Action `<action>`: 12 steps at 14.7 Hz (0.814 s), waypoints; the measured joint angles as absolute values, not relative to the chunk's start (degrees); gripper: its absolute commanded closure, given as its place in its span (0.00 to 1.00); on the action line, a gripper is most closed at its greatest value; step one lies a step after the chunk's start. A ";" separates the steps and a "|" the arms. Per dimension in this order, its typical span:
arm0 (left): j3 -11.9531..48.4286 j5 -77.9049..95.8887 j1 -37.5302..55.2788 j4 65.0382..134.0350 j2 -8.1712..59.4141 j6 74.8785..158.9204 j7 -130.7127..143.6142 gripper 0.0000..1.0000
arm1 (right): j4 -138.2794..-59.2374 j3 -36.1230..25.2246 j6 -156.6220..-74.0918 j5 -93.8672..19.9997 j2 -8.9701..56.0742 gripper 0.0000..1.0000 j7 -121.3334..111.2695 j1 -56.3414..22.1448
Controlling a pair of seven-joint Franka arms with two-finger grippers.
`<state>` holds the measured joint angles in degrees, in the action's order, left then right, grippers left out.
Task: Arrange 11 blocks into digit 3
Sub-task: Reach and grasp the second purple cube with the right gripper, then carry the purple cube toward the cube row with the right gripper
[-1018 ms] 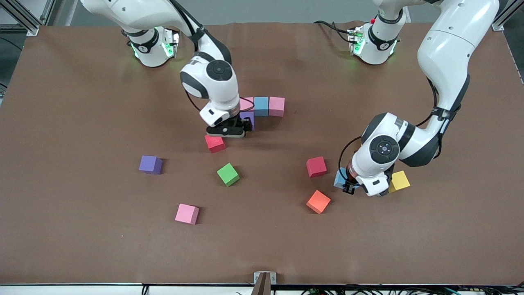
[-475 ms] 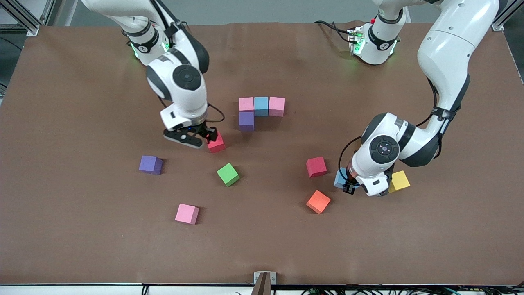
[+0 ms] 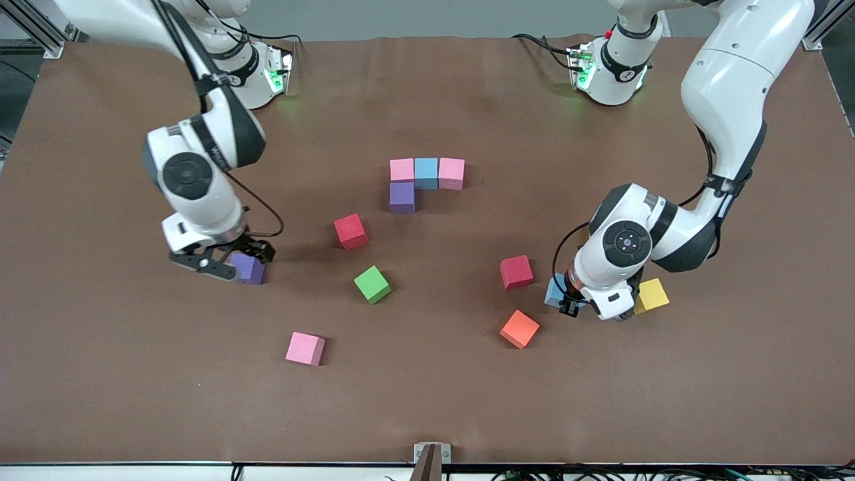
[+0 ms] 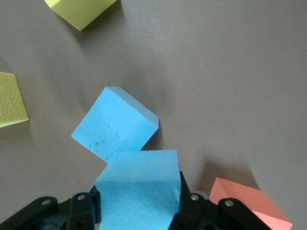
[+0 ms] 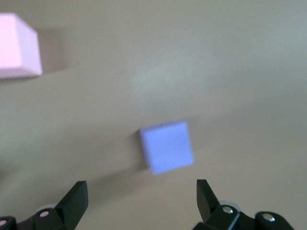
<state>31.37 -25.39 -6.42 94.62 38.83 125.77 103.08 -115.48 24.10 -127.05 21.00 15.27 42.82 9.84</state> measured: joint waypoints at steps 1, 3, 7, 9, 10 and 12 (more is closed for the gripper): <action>31.37 -25.39 -6.42 94.61 38.83 125.77 103.08 0.73 | -115.64 24.08 -128.13 20.80 15.46 0.00 40.78 11.74; 31.37 -25.39 -6.41 94.61 38.83 125.77 103.08 0.73 | -116.25 24.10 -130.61 20.62 16.41 0.00 38.84 13.85; 31.37 -25.39 -6.41 94.60 38.84 125.77 103.08 0.73 | -116.71 24.12 -135.41 20.60 20.38 0.00 35.69 15.20; 31.38 -25.39 -6.39 94.59 38.84 125.77 103.08 0.73 | -116.92 24.13 -137.82 20.58 22.85 0.00 35.26 16.01; 31.38 -25.39 -6.33 94.59 38.84 125.77 103.08 0.73 | -117.34 24.11 -139.98 20.58 24.24 0.00 35.15 16.33; 31.38 -25.39 -6.20 94.58 38.84 125.77 103.09 0.73 | -118.43 24.11 -143.20 20.59 26.19 0.00 35.13 16.66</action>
